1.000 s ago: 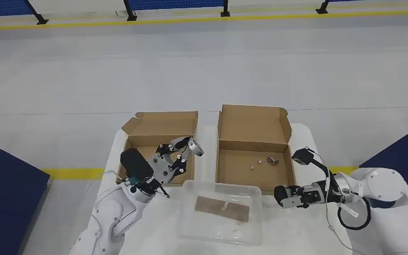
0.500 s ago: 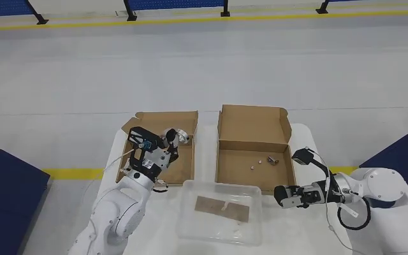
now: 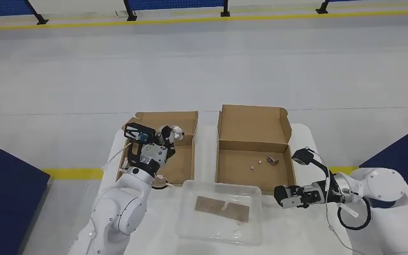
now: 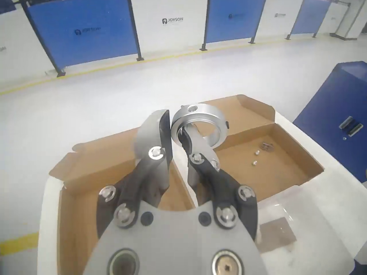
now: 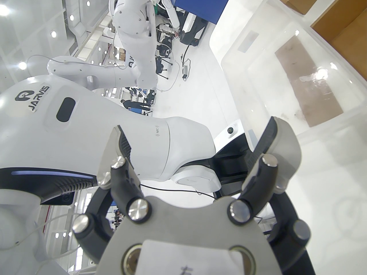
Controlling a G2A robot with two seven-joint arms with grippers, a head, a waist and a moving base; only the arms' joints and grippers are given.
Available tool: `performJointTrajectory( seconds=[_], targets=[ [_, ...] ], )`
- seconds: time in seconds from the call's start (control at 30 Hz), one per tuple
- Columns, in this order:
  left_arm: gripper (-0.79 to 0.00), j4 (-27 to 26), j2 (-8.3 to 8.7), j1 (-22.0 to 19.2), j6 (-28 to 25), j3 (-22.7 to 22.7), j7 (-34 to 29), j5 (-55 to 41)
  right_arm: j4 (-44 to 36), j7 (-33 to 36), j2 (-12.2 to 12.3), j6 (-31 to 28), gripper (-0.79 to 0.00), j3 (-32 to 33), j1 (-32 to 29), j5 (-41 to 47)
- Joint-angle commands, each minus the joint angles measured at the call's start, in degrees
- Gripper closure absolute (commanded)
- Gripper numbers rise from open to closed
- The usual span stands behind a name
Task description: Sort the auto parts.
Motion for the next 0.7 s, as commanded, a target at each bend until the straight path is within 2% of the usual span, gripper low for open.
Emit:
performJointTrajectory(
  seconds=[0.0, 0.1, 0.2, 0.33, 0.6, 0.67],
  targets=[
    [0.000, 0.2, -0.21, -1.5, 4.9, -0.3, -6.3, -0.3, 0.0, 0.0, 0.0, 0.0, -0.785, 0.0, 0.0, 0.0],
    [0.000, 0.8, -0.68, -4.5, 11.0, 0.5, -13.5, -0.4, 0.0, 0.0, 0.0, 0.0, -0.785, 0.0, 0.0, 0.0],
    [0.000, 4.0, -1.09, -7.6, 15.6, 1.8, -19.5, 1.6, 0.0, 0.0, 0.0, 0.0, -0.785, 0.0, 0.0, 0.0],
    [0.000, 7.5, -1.71, -11.5, 19.3, 3.5, -26.3, 1.3, 0.0, 0.0, 0.0, 0.0, -0.785, 0.0, 0.0, 0.0],
    [0.000, 12.9, -2.54, -15.4, 28.3, 5.1, -37.5, 5.1, 0.0, 0.0, 0.0, 0.0, -0.785, 0.0, 0.0, 0.0],
    [0.000, 13.2, -2.66, -16.0, 29.7, 5.3, -38.6, 6.1, 0.0, 0.0, 0.0, 0.0, -0.785, 0.0, 0.0, 0.0]
  ],
)
